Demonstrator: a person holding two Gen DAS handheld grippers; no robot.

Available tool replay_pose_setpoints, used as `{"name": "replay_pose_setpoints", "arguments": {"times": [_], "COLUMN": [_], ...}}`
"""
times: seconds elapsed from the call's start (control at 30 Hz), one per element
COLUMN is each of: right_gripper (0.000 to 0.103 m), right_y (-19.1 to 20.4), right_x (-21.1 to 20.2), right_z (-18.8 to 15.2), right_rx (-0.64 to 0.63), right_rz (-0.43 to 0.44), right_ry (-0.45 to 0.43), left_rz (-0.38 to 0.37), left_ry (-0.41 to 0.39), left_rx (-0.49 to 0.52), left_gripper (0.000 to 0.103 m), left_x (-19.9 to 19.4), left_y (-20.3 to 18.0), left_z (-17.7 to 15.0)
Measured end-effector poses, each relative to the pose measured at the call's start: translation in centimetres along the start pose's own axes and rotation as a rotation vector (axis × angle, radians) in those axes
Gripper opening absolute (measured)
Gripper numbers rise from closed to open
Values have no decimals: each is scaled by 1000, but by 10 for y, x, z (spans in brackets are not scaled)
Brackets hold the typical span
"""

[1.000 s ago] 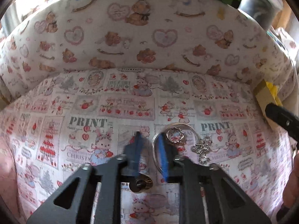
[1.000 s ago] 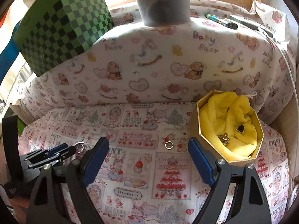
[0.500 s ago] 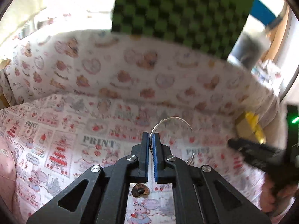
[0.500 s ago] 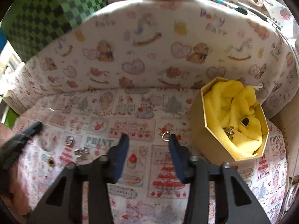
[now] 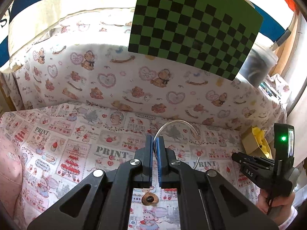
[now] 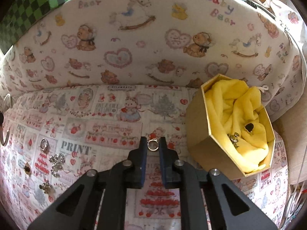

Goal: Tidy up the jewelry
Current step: 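Lift the bangle with the left tool while the right tool grasps the small silver ring, then lower bangle and ring into the gold box and open both tools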

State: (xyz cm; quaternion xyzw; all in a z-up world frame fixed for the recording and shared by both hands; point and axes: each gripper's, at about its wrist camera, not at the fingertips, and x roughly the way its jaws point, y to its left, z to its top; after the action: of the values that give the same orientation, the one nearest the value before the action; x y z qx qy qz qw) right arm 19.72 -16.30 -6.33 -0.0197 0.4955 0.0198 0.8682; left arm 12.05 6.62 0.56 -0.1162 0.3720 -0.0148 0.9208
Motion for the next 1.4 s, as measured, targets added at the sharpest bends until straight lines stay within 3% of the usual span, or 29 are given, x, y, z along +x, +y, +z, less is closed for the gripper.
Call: {"name": "replay_pose_setpoints", "arguments": {"times": [0.27, 0.47, 0.77, 0.93, 1.1, 1.3, 1.4], "right_gripper": [11, 11, 11, 11, 11, 11, 11], "right_y": [-9, -25, -88, -125, -167, -195, -201], "right_x": [-43, -84, -135, -140, -122, -80, -68], "right_z": [-20, -34, -33, -25, -19, -15, -18], "right_rx": [-19, -20, 71, 181, 279, 393, 437], "right_rz": [72, 146, 269, 296, 296, 459, 423], "right_ry": [-66, -163, -342, -376, -336, -208, -191], "left_rz": [4, -11, -43, -91, -167, -288, -264], "left_ry": [-11, -25, -46, -85, -66, 51, 82], "left_rx": [0, 15, 48, 78, 121, 159, 188], "left_gripper": [3, 3, 3, 3, 3, 3, 3], "left_x": [-4, -12, -21, -41, -46, -18, 3], "left_y": [-7, -13, -33, -54, -105, -183, -217], "left_z": [-2, -3, -8, -4, 12, 25, 24]}}
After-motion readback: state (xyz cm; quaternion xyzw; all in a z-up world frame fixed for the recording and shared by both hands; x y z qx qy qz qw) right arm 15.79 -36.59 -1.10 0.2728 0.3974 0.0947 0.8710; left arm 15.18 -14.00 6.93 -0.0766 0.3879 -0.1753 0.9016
